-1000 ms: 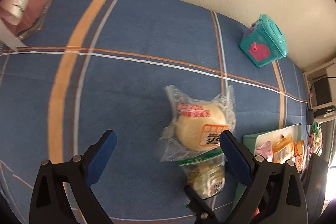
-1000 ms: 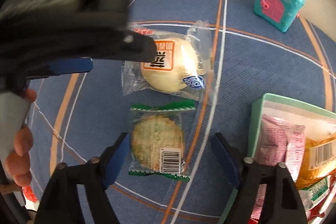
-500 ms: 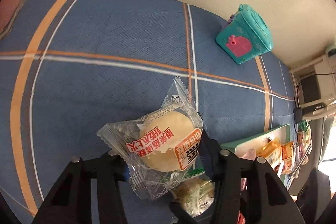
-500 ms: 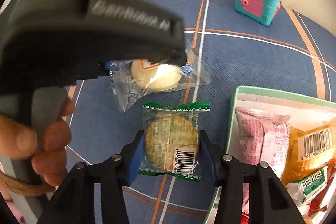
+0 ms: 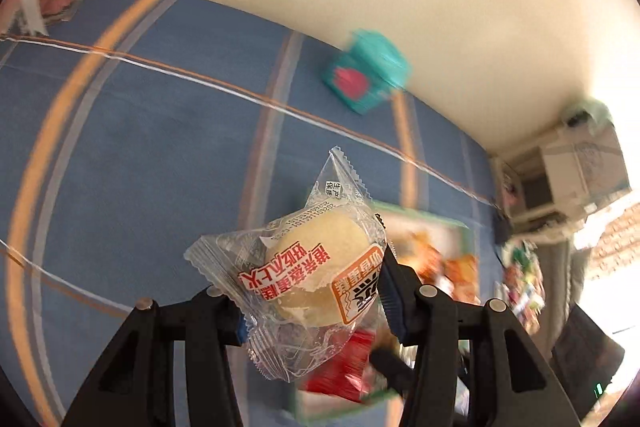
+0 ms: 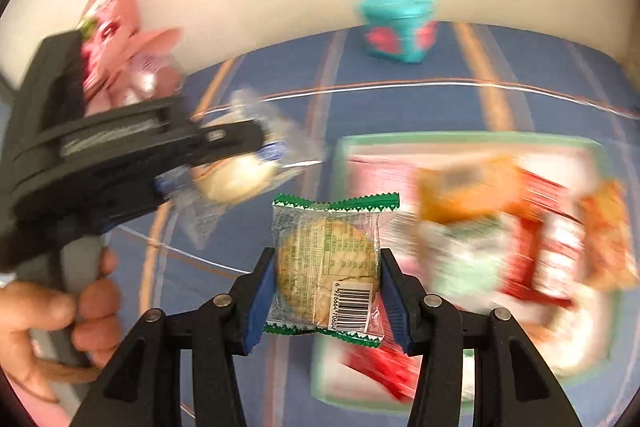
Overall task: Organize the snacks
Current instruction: 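Carry both packs over the tray and lower them in, opening both tools, then withdraw both open tools from the tray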
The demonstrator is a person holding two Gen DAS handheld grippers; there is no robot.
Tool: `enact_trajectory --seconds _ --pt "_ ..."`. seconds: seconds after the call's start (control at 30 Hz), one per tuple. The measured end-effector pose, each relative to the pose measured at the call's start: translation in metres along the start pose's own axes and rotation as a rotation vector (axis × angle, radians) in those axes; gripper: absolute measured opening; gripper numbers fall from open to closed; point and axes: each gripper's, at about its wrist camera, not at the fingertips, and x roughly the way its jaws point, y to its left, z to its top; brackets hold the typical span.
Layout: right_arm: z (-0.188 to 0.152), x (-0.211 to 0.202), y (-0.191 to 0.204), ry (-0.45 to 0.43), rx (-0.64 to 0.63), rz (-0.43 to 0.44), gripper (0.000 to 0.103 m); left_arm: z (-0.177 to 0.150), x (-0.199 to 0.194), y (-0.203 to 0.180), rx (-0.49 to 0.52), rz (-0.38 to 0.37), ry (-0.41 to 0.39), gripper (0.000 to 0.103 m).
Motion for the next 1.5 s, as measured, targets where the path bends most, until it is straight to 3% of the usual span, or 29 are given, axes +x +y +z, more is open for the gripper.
enact_trajectory --seconds 0.2,0.4,0.53,0.7,0.77,0.87,1.1,1.17,1.37,1.5 --pt "-0.020 -0.026 -0.057 0.000 0.107 -0.125 0.052 -0.031 0.047 -0.055 0.026 -0.054 0.093 0.053" --pt "-0.028 -0.028 -0.087 -0.002 0.137 -0.131 0.056 -0.052 0.064 -0.075 0.027 -0.039 0.130 0.056" --pt "-0.043 -0.038 -0.089 -0.011 0.129 -0.127 0.067 -0.067 0.044 -0.064 0.017 -0.022 0.092 0.078" --pt "-0.063 -0.044 -0.079 -0.018 0.118 -0.107 0.071 -0.096 0.010 -0.051 0.072 0.160 -0.029 0.098" --pt "-0.073 -0.048 -0.074 -0.027 0.105 -0.107 0.081 -0.111 -0.002 -0.046 0.125 0.273 -0.069 0.101" --pt "-0.086 -0.050 -0.068 -0.032 0.090 -0.103 0.082 -0.126 -0.016 -0.038 0.176 0.368 -0.084 0.101" --pt "-0.108 -0.056 -0.064 -0.047 0.088 -0.117 0.083 -0.155 -0.033 -0.023 0.198 0.432 -0.122 0.101" --pt "-0.113 -0.057 -0.063 -0.048 0.083 -0.126 0.090 -0.161 -0.033 -0.021 0.198 0.470 -0.126 0.101" --pt "-0.117 -0.058 -0.058 -0.057 0.061 -0.132 0.091 -0.169 -0.039 -0.022 0.201 0.602 -0.162 0.101" --pt "-0.117 -0.057 -0.057 -0.056 0.052 -0.130 0.091 -0.167 -0.040 -0.019 0.197 0.597 -0.166 0.101"
